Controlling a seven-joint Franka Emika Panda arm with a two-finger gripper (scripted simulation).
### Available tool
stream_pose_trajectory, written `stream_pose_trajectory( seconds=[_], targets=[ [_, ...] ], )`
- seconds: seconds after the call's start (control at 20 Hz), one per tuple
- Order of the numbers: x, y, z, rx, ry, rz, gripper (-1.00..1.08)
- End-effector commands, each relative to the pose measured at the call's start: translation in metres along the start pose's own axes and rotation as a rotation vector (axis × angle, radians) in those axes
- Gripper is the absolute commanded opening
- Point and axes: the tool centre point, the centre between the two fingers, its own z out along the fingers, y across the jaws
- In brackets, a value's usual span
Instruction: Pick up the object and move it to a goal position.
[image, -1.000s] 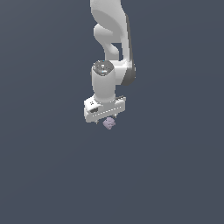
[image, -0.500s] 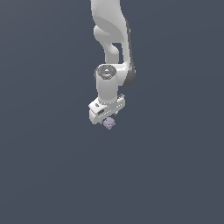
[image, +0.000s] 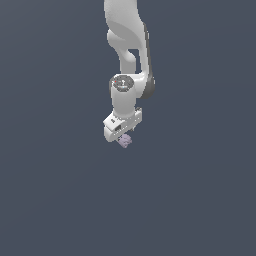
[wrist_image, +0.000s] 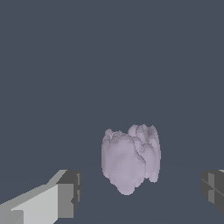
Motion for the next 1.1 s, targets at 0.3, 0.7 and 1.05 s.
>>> stream_pose_trajectory(
  seconds=[0.3, 0.7, 1.05],
  targets=[
    [-0.001, -0.001, 0.021, 0.0, 0.0, -0.002, 1.0],
    [-0.001, -0.001, 0.049, 0.0, 0.0, -0.005, 1.0],
    [-0.001, -0.001, 0.05, 0.0, 0.0, -0.005, -1.0]
  ],
)
